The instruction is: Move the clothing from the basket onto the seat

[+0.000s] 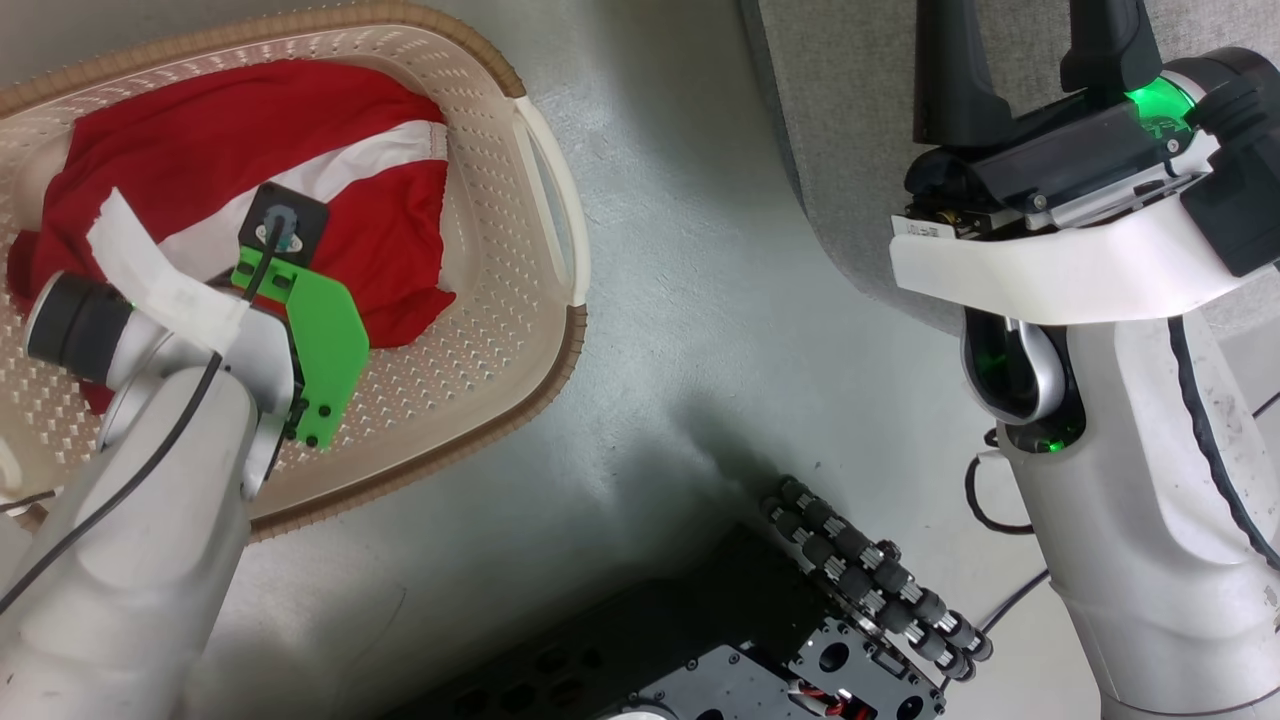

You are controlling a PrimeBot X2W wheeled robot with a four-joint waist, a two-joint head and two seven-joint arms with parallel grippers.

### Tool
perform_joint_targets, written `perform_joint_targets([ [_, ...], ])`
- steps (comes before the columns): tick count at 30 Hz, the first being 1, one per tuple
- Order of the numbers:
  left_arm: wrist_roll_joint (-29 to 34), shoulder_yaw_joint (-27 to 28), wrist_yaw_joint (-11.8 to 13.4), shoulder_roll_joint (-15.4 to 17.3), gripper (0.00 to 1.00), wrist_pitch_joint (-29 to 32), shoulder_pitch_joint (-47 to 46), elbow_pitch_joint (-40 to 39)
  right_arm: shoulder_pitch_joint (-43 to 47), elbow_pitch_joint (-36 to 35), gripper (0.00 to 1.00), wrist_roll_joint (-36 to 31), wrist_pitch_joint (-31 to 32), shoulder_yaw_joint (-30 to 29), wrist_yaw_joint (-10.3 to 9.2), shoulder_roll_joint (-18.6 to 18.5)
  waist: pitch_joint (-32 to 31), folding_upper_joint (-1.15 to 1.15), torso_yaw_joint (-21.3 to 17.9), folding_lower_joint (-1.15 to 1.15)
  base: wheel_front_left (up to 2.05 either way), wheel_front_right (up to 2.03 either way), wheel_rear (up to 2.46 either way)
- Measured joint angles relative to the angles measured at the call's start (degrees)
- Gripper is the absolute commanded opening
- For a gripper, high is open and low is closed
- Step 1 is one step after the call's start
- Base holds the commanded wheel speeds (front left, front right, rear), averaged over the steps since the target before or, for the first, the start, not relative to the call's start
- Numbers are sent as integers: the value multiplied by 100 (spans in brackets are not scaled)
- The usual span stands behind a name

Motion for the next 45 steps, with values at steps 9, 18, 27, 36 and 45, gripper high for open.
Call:
perform_joint_targets([
  [9,15,-32,-5,77,100,145,110,4,0,2,100,3,0,8,-2,5,119,0,-19,0,0,0,0],
  [18,25,-71,-55,121,100,229,110,10,0,4,100,-1,0,18,-2,12,183,0,-1,0,0,0,0],
  [27,127,-158,-86,130,100,268,110,13,0,4,100,-1,0,24,-2,12,237,0,32,0,0,0,0],
  [36,309,-167,11,165,100,126,73,-12,1,3,100,-2,0,5,-2,12,291,0,62,0,0,0,0],
  [45,399,-169,92,164,100,-177,-55,-52,1,3,100,-14,0,-25,0,13,341,0,96,0,0,0,0],
])
